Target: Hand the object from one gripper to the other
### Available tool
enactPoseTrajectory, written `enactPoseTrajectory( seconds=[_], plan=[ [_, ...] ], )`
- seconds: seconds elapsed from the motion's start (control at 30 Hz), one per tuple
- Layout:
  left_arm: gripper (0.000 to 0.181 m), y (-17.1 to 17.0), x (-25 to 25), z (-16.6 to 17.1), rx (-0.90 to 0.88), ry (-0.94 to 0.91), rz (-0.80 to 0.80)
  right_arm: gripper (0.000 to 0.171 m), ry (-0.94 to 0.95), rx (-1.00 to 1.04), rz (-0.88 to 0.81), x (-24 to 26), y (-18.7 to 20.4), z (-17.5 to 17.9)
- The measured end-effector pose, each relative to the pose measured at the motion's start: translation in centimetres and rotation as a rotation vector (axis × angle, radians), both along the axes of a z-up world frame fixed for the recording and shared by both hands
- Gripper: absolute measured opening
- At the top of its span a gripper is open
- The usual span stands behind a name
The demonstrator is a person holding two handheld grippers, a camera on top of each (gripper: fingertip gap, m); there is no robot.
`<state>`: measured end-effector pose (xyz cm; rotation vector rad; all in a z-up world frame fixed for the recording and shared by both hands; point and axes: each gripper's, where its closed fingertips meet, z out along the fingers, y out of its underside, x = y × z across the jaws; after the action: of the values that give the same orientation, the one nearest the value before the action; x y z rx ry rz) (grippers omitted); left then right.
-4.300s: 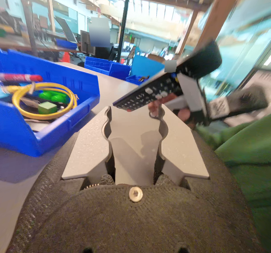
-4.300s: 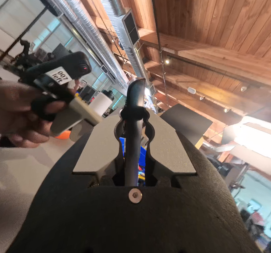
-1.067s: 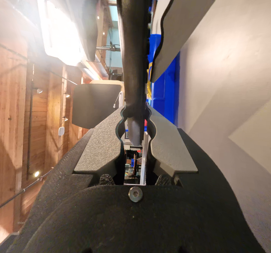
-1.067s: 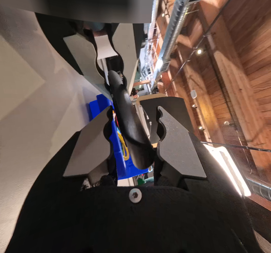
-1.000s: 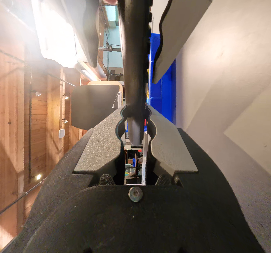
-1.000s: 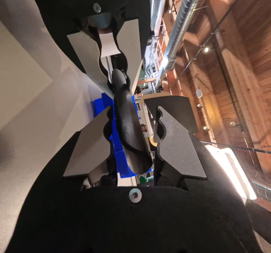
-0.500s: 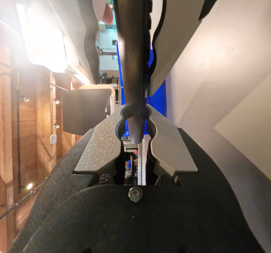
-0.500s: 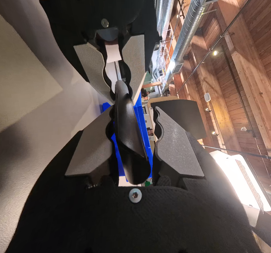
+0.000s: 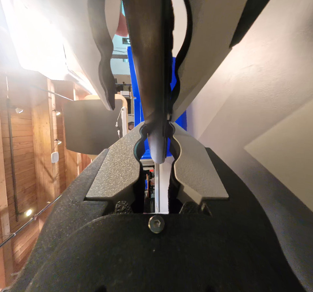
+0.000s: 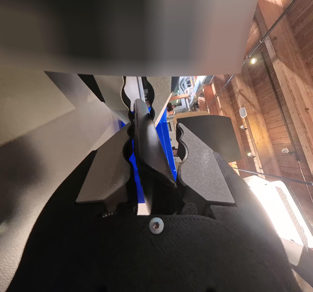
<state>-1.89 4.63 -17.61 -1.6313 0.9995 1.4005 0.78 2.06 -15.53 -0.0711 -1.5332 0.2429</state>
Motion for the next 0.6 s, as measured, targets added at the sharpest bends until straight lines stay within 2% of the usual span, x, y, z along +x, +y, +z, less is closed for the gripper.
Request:
enactPoseTrajectory(
  seconds=[0.4, 0.6],
  plan=[
    [0.022, 0.2, 0.4, 0.8, 0.035, 0.047, 0.027, 0.037, -0.014, 0.020, -0.039, -0.4, 0.7, -0.3],
    [0.026, 0.2, 0.4, 1.5, 0.107, -0.035, -0.015, 0.036, 0.002, 0.000, -0.036, -0.3, 0.6, 0.3]
  ],
)
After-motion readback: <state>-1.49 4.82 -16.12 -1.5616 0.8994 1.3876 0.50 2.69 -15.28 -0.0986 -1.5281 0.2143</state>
